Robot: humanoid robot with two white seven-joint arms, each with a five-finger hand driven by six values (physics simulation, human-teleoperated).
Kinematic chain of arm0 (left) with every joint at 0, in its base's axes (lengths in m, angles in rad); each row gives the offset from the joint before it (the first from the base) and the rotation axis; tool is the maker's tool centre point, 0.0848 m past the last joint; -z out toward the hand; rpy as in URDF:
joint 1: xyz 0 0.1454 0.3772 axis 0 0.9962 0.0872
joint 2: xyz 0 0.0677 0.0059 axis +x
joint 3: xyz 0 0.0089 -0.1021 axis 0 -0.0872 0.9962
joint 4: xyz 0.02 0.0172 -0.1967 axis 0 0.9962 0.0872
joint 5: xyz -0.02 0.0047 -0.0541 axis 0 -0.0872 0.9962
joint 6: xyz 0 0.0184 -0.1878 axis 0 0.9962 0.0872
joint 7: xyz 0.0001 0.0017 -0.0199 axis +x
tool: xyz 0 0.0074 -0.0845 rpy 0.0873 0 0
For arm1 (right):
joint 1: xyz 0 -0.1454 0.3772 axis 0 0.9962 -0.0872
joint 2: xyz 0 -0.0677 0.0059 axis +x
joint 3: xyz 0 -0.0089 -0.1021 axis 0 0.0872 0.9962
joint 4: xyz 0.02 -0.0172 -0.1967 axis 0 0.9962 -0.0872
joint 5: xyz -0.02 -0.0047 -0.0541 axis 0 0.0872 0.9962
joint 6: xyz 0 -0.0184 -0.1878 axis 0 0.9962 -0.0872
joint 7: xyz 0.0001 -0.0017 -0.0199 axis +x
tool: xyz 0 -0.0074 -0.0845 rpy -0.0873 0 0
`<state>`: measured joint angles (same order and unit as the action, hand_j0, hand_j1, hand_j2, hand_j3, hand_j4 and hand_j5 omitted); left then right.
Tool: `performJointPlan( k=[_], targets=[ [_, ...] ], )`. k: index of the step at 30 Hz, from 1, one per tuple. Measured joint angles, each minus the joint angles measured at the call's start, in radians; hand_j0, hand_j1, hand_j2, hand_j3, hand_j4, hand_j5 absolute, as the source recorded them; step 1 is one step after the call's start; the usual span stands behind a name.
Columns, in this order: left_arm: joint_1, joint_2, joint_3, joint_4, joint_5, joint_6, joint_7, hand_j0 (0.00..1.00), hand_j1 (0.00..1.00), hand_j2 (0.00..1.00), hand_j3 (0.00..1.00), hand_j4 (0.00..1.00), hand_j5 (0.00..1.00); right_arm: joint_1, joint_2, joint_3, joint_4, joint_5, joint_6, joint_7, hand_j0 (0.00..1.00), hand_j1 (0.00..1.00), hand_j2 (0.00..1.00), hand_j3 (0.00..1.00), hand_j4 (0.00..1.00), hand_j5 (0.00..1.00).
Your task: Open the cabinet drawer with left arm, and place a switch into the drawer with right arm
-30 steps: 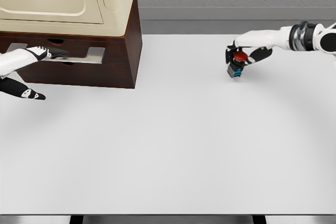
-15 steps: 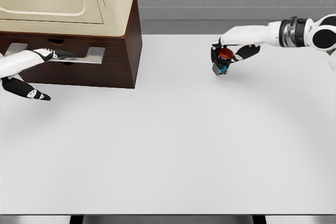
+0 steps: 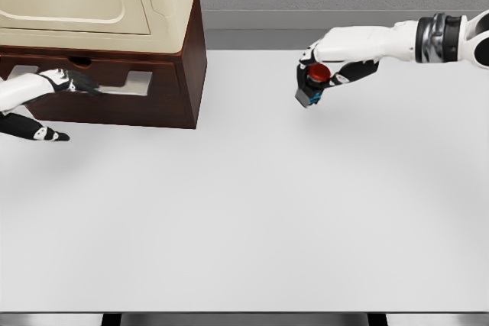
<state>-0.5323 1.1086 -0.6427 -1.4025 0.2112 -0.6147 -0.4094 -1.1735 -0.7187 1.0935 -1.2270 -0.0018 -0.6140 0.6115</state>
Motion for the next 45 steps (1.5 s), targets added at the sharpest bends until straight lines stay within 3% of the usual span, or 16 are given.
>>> performJointPlan(
  k=[11,13,15,30,37,42,45],
  targets=[
    [0.000,0.012,0.001,-0.004,0.013,0.001,-0.010,0.81,0.81,0.81,0.81,0.81,0.81,-0.055,0.022,0.001,-0.085,-0.039,0.000,0.000,0.52,0.52,0.52,0.52,0.52,0.52],
    [-0.002,0.013,0.001,-0.004,0.012,0.001,-0.010,0.97,0.97,0.97,0.97,0.97,0.97,-0.072,0.034,0.001,-0.103,-0.041,0.000,0.000,0.52,0.52,0.52,0.52,0.52,0.52],
    [-0.003,0.013,0.001,-0.003,0.012,0.000,-0.009,1.00,1.00,1.00,1.00,1.00,1.00,-0.081,0.049,0.002,-0.113,-0.043,0.000,0.000,0.52,0.52,0.52,0.52,0.52,0.52],
    [-0.021,-0.011,-0.015,0.015,0.008,0.002,-0.001,1.00,1.00,1.00,1.00,1.00,1.00,-0.155,0.200,0.013,-0.116,-0.048,-0.001,0.001,0.52,0.52,0.52,0.52,0.52,0.52],
    [-0.022,-0.021,-0.032,0.037,0.008,0.002,-0.001,1.00,1.00,1.00,1.00,1.00,1.00,-0.161,0.227,0.012,-0.119,-0.050,0.000,0.000,0.52,0.52,0.52,0.52,0.52,0.52],
    [-0.022,-0.021,-0.034,0.040,0.013,0.002,-0.002,0.82,0.82,0.82,0.82,0.82,0.82,-0.163,0.235,0.012,-0.118,-0.050,0.000,0.000,0.52,0.52,0.52,0.52,0.52,0.52],
    [-0.022,-0.020,-0.035,0.040,0.017,0.002,-0.004,0.79,0.79,0.79,0.79,0.79,0.79,-0.163,0.237,0.012,-0.116,-0.050,0.000,0.000,0.52,0.52,0.52,0.52,0.52,0.52]
  ],
)
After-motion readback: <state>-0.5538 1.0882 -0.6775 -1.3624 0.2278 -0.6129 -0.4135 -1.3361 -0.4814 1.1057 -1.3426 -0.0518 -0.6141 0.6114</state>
